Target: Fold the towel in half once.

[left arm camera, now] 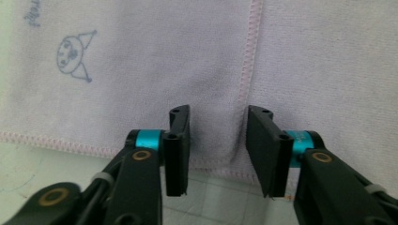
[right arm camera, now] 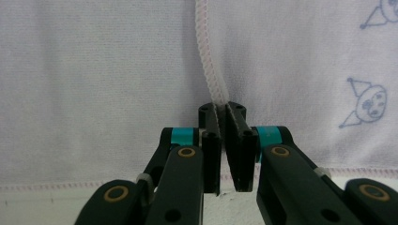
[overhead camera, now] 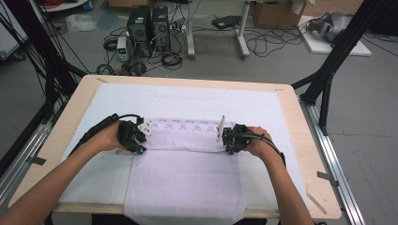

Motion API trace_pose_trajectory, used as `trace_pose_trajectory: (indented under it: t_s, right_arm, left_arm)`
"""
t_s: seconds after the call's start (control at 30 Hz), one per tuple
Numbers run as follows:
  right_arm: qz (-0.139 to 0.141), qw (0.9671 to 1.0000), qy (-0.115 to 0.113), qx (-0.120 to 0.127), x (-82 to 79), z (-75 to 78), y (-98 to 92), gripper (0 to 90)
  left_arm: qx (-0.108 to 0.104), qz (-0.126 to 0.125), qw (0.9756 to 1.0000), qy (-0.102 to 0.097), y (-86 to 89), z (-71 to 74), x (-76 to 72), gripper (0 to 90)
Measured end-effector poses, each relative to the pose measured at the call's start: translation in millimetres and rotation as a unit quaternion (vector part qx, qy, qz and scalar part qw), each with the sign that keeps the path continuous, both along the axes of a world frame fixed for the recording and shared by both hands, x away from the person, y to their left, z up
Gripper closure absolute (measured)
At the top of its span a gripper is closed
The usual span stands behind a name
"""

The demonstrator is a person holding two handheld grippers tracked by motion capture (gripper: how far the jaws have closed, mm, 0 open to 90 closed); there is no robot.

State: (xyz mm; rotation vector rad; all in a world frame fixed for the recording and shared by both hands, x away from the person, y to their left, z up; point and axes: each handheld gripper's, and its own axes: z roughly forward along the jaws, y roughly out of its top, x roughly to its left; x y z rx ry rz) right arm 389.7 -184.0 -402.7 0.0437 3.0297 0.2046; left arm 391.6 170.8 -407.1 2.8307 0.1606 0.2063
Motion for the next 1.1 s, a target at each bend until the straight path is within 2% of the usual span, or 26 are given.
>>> trace_pose_trajectory:
  t_s: [0.07, 0.17, 0.27, 0.37, 0.43, 0.53, 0.7, 0.77, 0.87, 0.97, 1.03, 1.1]
  right_arm:
    - [0.001, 1.0000, -0.004, 0.001, -0.2, 0.6, 0.0, 85.4]
    - [0.000, 1.0000, -0.004, 0.005, -0.7, 1.9, -0.4, 85.4]
    - [-0.005, 0.9999, -0.007, 0.013, -1.9, 6.0, -3.0, 85.4]
    - [-0.009, 0.9994, -0.009, 0.031, -3.2, 11.9, -9.2, 85.4]
    - [-0.012, 0.9990, -0.010, 0.042, -4.4, 15.8, -12.9, 85.4]
    - [-0.009, 0.9981, -0.008, 0.060, -9.4, 23.1, -18.0, 85.3]
    - [0.001, 0.9968, -0.003, 0.079, -28.0, 34.1, -21.4, 85.3]
    - [0.005, 0.9965, 0.000, 0.083, -36.2, 37.7, -22.8, 85.3]
    - [0.011, 0.9951, 0.013, 0.098, -50.3, 41.9, -25.0, 85.2]
    - [0.007, 0.9939, 0.020, 0.108, -63.5, 45.2, -27.5, 85.1]
    - [0.003, 0.9920, 0.027, 0.123, -72.3, 45.9, -30.3, 85.1]
    - [0.007, 0.9915, 0.034, 0.125, -81.5, 45.4, -32.8, 85.0]
  left_arm:
    - [0.004, -0.005, 1.0000, 0.004, -2.0, 0.4, -0.6, 68.0]
    - [0.020, -0.003, 0.9998, -0.007, -5.8, 1.5, -1.3, 82.3]
    - [0.027, -0.009, 0.9996, -0.004, -7.3, 2.8, -1.0, 85.9]
    - [0.019, -0.016, 0.9997, -0.006, -5.8, 8.1, -2.8, 86.2]
    - [0.004, -0.013, 0.9999, -0.005, -3.1, 12.7, -4.8, 86.2]
    - [-0.014, -0.014, 0.9997, 0.012, 1.6, 24.1, -10.7, 86.1]
    - [-0.025, -0.029, 0.9992, 0.013, 4.3, 41.3, -34.5, 86.0]
    - [-0.019, -0.038, 0.9989, 0.018, 4.2, 44.5, -46.6, 86.0]
    - [-0.014, -0.051, 0.9985, 0.016, 3.7, 44.9, -66.6, 85.9]
    - [-0.013, -0.047, 0.9986, 0.020, 3.8, 43.5, -82.0, 85.6]
    - [-0.021, -0.044, 0.9987, 0.017, 6.2, 42.8, -91.0, 85.5]
    - [-0.035, -0.035, 0.9986, 0.020, 10.0, 43.3, -98.8, 85.5]
